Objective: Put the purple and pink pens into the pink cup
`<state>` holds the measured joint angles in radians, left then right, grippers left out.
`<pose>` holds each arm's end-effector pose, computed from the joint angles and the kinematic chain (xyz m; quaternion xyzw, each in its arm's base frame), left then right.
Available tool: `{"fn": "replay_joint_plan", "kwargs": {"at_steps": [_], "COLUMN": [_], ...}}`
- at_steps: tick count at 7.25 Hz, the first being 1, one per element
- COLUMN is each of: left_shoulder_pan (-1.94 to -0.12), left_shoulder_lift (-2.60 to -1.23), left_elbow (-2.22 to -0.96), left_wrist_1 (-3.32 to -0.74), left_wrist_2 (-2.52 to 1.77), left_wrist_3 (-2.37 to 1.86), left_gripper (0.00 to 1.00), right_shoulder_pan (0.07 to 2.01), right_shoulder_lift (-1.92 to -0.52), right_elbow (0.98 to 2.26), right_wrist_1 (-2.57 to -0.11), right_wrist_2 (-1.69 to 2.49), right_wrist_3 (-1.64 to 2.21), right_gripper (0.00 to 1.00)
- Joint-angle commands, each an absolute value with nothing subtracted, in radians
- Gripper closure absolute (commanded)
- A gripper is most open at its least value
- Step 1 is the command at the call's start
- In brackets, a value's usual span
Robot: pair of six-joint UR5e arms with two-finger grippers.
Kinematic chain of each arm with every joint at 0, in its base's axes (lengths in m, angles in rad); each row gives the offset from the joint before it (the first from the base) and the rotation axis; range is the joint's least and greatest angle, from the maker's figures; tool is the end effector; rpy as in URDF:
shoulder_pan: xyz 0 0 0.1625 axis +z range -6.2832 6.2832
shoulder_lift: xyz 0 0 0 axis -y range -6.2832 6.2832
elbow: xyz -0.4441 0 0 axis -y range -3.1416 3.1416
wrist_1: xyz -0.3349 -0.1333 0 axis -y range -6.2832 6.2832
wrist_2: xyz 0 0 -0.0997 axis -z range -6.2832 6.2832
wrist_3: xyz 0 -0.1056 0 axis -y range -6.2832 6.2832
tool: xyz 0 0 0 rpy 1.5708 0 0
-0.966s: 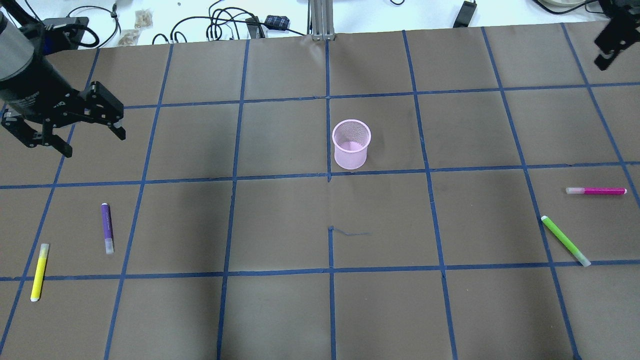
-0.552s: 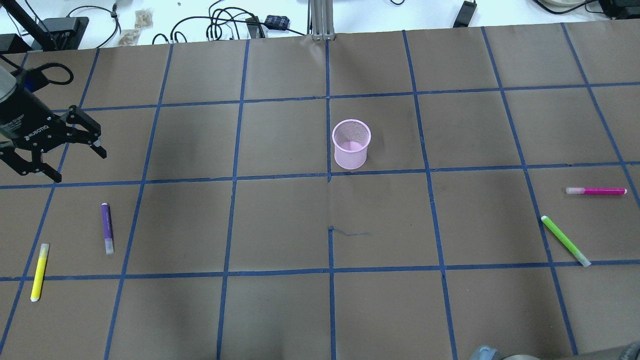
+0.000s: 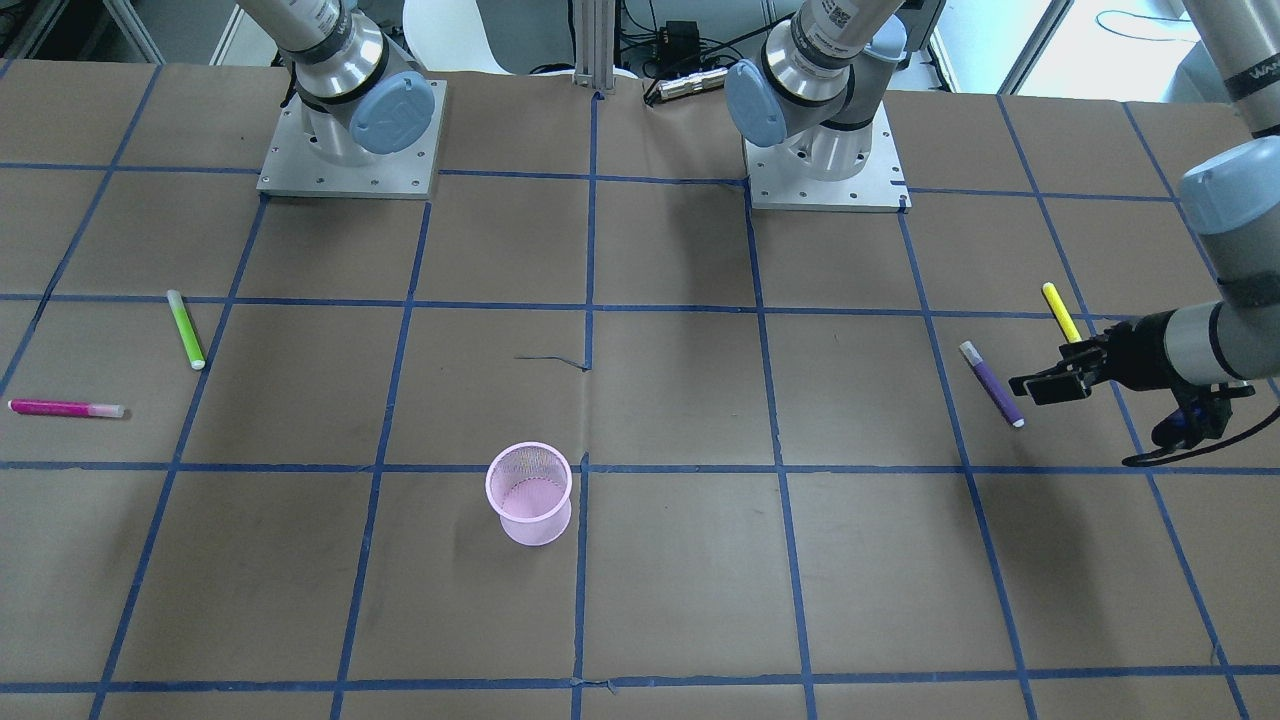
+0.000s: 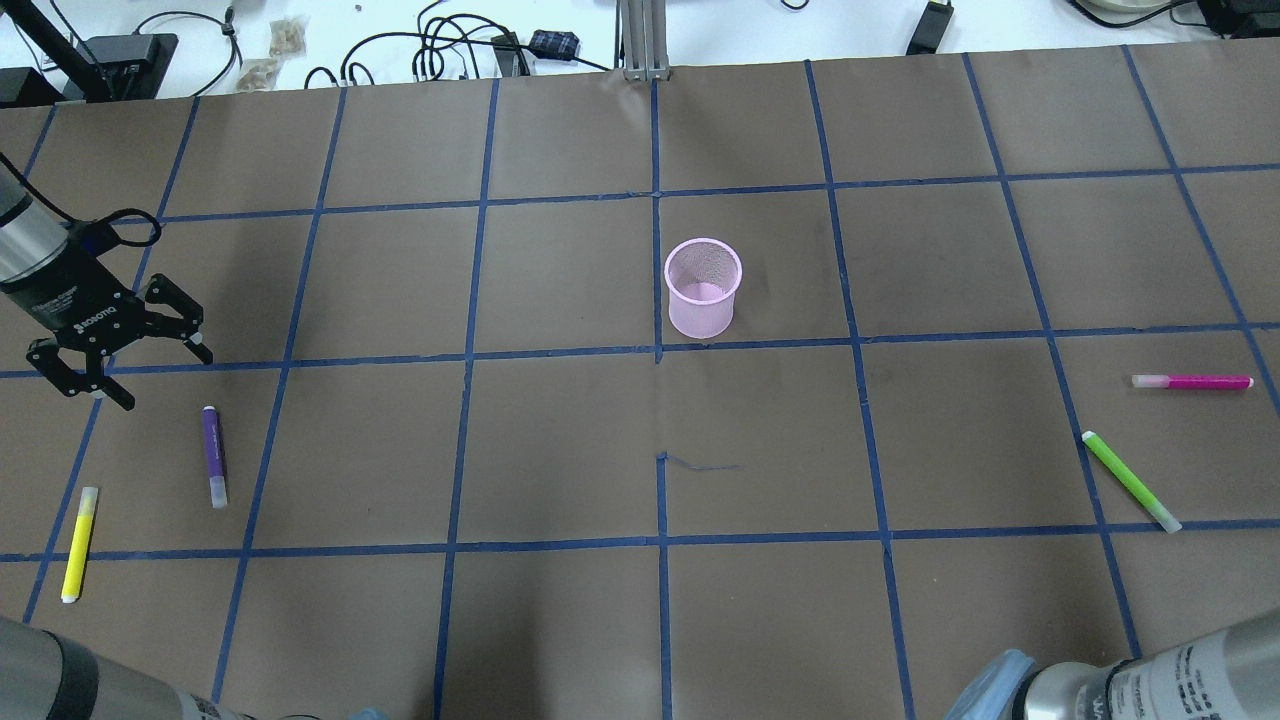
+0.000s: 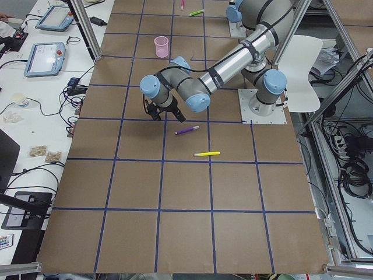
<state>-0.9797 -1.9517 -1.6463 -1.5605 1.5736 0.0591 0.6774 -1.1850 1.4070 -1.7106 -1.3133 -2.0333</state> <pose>0.1738 -0.4977 0.2889 0.2561 -0.9410 -0.2101 0.0694 -0.3553 -0.4913 0.3903 -0.5302 0.8371 -0.1232 0.0543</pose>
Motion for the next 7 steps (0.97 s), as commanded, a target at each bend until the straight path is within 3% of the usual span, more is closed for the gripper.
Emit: {"fn": "replay_joint_plan", "kwargs": {"at_steps": [1,3,4,7], "left_shoulder_pan": [-0.963,-0.965,-0.965,-0.965], "left_shoulder_lift": [-2.035,-2.068,-2.075,-2.101], "left_elbow": [-1.649,-1.649,-1.649,-1.648], "left_wrist_1": [-1.452,-1.419,-1.419,-1.416], "left_wrist_2": [1.621,1.612,1.611,1.608], "left_wrist_3": [0.139,0.195,0.183,0.187], "left_gripper": [0.00,0.00,0.15,0.13], "right_shoulder_pan": [0.600,0.595,0.595,0.595], "right_shoulder_lift": [-1.062,-1.022,-0.987,-0.881], "right_elbow": [1.411,1.414,1.414,1.413], "right_wrist_1": [-1.656,-1.470,-1.465,-1.441], "right_wrist_2": [-1.186,-1.181,-1.183,-1.172], "right_wrist_3": [-2.316,-2.440,-2.539,-2.660], "right_gripper": [0.08,0.08,0.08,0.11]}}
